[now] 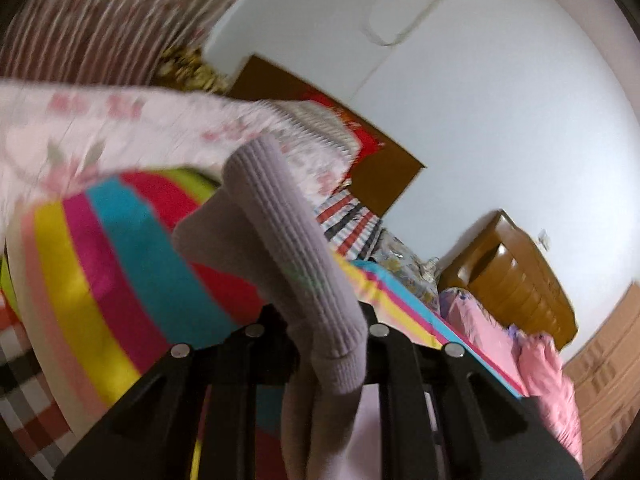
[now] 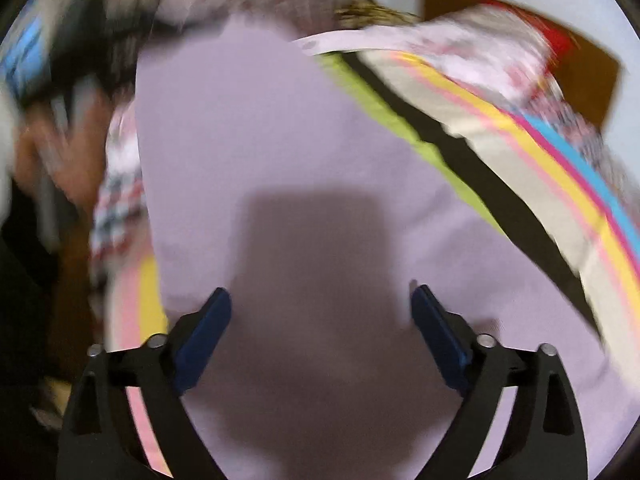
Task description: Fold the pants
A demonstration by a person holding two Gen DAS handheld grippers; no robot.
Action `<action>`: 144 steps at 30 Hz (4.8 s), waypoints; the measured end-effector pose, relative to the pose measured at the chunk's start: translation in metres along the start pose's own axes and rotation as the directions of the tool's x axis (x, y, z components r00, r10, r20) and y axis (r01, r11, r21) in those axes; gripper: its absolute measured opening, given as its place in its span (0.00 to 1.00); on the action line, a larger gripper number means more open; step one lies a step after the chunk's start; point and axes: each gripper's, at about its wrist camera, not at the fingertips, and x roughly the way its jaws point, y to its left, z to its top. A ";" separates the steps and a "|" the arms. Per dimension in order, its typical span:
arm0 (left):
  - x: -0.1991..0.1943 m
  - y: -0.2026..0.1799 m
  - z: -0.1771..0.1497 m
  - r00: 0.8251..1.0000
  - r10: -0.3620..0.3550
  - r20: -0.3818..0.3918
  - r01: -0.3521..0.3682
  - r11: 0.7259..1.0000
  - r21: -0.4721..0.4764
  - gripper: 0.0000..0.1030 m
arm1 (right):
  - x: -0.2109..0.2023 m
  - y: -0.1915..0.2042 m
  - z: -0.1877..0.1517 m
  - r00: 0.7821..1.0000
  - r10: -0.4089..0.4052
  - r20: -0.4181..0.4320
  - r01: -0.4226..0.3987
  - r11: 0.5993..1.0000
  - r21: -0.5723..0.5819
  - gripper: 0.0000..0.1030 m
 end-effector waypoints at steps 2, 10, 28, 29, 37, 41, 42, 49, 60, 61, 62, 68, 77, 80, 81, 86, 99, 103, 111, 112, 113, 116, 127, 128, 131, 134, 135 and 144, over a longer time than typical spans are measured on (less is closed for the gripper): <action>-0.012 -0.033 0.003 1.000 -0.026 0.013 0.025 0.997 0.073 0.16 | 0.001 0.000 0.004 0.999 -0.005 -0.033 0.004 1.000 -0.020 0.95; -0.046 -0.207 -0.060 0.969 -0.230 -0.087 0.245 0.860 0.447 0.16 | -0.156 -0.068 -0.105 0.895 -0.325 0.306 0.113 0.828 0.549 0.95; -0.029 -0.207 -0.195 0.936 -0.172 -0.309 0.306 0.832 0.464 0.98 | -0.217 -0.053 -0.277 0.928 -0.203 0.311 -0.134 0.598 0.790 0.95; -0.029 -0.192 -0.190 0.955 -0.107 -0.276 0.231 0.852 0.470 0.98 | -0.207 -0.050 -0.272 0.938 -0.169 0.301 -0.143 0.602 0.786 0.91; -0.030 -0.128 -0.186 0.973 0.124 -0.193 -0.011 0.865 0.501 0.98 | -0.186 -0.034 -0.235 0.939 -0.212 0.271 -0.053 0.689 0.723 0.63; -0.017 -0.140 -0.196 0.975 0.132 -0.178 -0.003 0.810 0.586 0.98 | -0.173 -0.035 -0.229 0.944 -0.046 0.327 -0.216 0.664 0.716 0.50; -0.024 -0.148 -0.204 0.976 0.142 -0.163 -0.010 0.783 0.622 0.98 | -0.167 -0.035 -0.231 0.954 -0.036 0.299 -0.204 0.652 0.731 0.50; -0.011 -0.144 -0.217 0.961 0.201 -0.191 -0.019 0.734 0.679 0.99 | -0.155 -0.065 -0.237 0.942 -0.057 0.329 -0.249 0.537 0.806 0.43; -0.044 -0.145 -0.185 0.989 0.121 -0.090 -0.042 0.794 0.606 0.98 | -0.193 -0.040 -0.222 0.908 -0.149 0.391 -0.240 0.581 0.778 0.09; -0.042 -0.145 -0.181 0.988 0.126 -0.084 -0.050 0.794 0.605 0.98 | -0.189 -0.040 -0.225 0.916 -0.140 0.377 -0.235 0.575 0.784 0.09; -0.038 -0.146 -0.180 0.986 0.141 -0.083 -0.061 0.790 0.610 0.98 | -0.181 -0.041 -0.234 0.927 -0.130 0.351 -0.225 0.554 0.801 0.09; 0.007 -0.135 -0.205 0.946 0.274 -0.171 -0.093 0.736 0.670 0.98 | -0.153 -0.050 -0.248 0.955 -0.077 0.286 -0.202 0.538 0.818 0.09; -0.019 -0.124 -0.189 0.968 0.219 -0.125 -0.104 0.799 0.593 0.98 | -0.190 -0.052 -0.249 0.947 -0.205 0.249 -0.082 0.593 0.801 0.93; -0.013 -0.122 -0.197 0.960 0.234 -0.151 -0.095 0.785 0.612 0.98 | -0.169 -0.057 -0.241 0.970 -0.140 0.200 -0.075 0.608 0.790 0.70; -0.011 -0.122 -0.200 0.958 0.244 -0.154 -0.099 0.780 0.618 0.98 | -0.164 -0.054 -0.233 0.975 -0.139 0.174 -0.046 0.640 0.767 0.70; -0.005 -0.116 -0.201 0.957 0.226 -0.183 -0.079 0.806 0.587 0.98 | -0.153 -0.043 -0.210 0.993 -0.093 0.077 0.013 0.717 0.697 0.70; -0.046 -0.121 -0.195 0.984 0.112 -0.136 -0.010 0.807 0.590 0.98 | -0.160 -0.064 -0.235 0.961 -0.046 0.272 -0.190 0.603 0.775 0.13; -0.048 -0.135 -0.216 0.976 0.107 -0.190 0.047 0.747 0.663 0.98 | -0.165 -0.057 -0.225 0.959 -0.085 0.270 -0.160 0.624 0.765 0.13; -0.034 -0.151 -0.240 0.967 0.154 -0.201 0.038 0.697 0.716 0.98 | -0.202 -0.061 -0.172 0.932 -0.116 0.345 -0.175 0.687 0.705 0.13; -0.033 -0.149 -0.236 0.968 0.159 -0.194 0.023 0.712 0.701 0.98 | -0.209 -0.061 -0.162 0.926 -0.123 0.356 -0.172 0.703 0.690 0.13; -0.030 -0.147 -0.233 0.968 0.167 -0.189 0.011 0.721 0.693 0.98 | -0.217 -0.061 -0.147 0.919 -0.130 0.372 -0.168 0.724 0.669 0.13; -0.021 -0.141 -0.223 0.962 0.221 -0.158 -0.058 0.736 0.675 0.98 | -0.234 -0.058 -0.117 0.904 -0.140 0.405 -0.162 0.763 0.625 0.13; -0.001 -0.072 -0.163 0.949 0.296 -0.112 -0.210 0.854 0.476 0.99 | -0.212 -0.057 -0.165 0.921 -0.170 0.350 -0.125 0.723 0.679 0.13; 0.004 -0.076 -0.172 0.936 0.337 -0.102 -0.233 0.812 0.535 0.99 | -0.194 -0.060 -0.180 0.938 -0.171 0.301 -0.100 0.699 0.708 0.12; 0.005 -0.080 -0.183 0.926 0.369 -0.073 -0.261 0.770 0.582 0.99 | -0.149 -0.068 -0.220 0.965 -0.120 0.232 -0.109 0.621 0.776 0.12; 0.003 -0.080 -0.181 0.924 0.373 -0.087 -0.260 0.778 0.572 0.99 | -0.158 -0.064 -0.219 0.958 -0.139 0.252 -0.110 0.634 0.765 0.12; 0.003 -0.082 -0.182 0.920 0.385 -0.074 -0.273 0.764 0.585 0.99 | -0.163 -0.062 -0.218 0.954 -0.146 0.262 -0.111 0.641 0.759 0.12; -0.001 -0.095 -0.191 0.912 0.409 -0.033 -0.293 0.706 0.645 0.99 | -0.158 -0.059 -0.250 0.956 -0.161 0.244 -0.099 0.609 0.787 0.12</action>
